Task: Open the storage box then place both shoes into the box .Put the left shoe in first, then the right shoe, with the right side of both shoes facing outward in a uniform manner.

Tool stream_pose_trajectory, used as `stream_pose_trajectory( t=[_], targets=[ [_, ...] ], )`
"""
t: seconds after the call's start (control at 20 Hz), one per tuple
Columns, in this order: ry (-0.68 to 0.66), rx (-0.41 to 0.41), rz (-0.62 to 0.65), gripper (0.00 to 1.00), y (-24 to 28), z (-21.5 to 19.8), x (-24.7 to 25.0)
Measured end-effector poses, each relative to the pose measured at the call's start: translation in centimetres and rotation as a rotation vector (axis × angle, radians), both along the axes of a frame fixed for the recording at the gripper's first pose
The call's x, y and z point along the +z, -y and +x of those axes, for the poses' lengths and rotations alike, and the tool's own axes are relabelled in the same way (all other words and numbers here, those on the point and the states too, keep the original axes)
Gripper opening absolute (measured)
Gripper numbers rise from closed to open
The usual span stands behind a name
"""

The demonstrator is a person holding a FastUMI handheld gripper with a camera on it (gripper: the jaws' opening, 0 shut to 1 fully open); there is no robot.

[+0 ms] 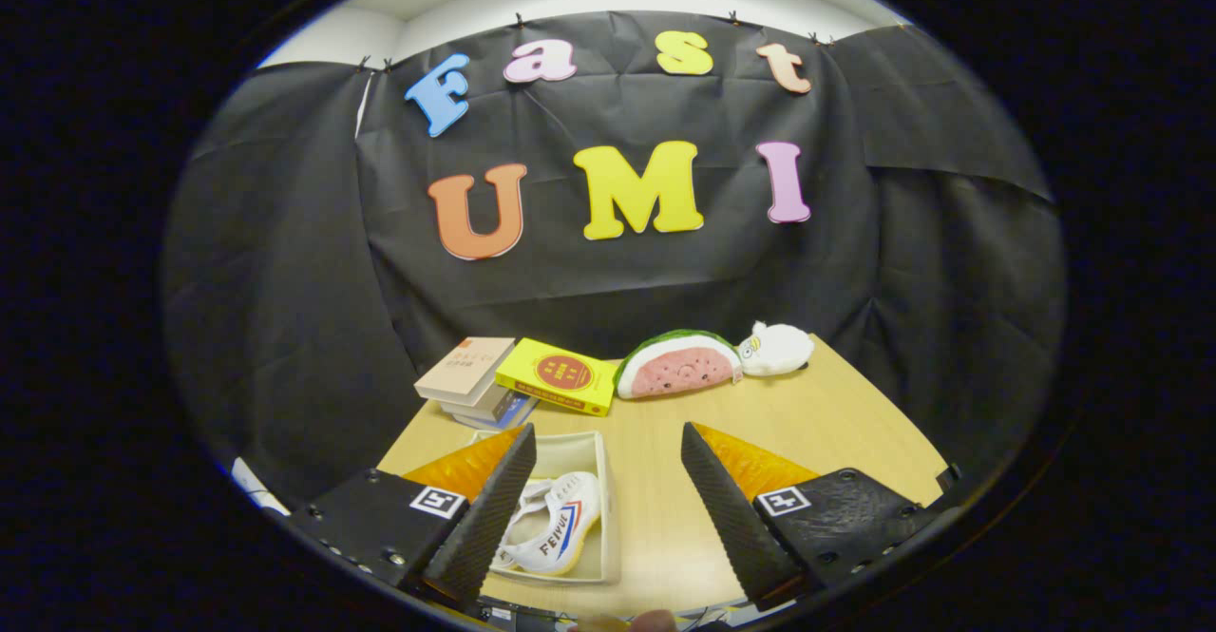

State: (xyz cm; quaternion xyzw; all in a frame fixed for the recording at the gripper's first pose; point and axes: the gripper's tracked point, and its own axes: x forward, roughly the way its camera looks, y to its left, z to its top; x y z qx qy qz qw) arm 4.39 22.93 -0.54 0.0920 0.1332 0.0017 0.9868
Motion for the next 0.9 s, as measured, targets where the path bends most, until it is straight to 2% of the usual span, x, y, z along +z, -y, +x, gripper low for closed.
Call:
stream_pose_trajectory(
  t=[0.25, 0.6, 0.9],
  targets=[
    [0.094, -0.011, -0.022, 0.96, 4.3, -2.5, 3.5],
    [0.184, -0.014, -0.062, 0.96, 7.8, -5.9, 6.5],
    [0.188, -0.019, -0.019, 0.96, 9.3, -5.8, 6.7]
  ],
)
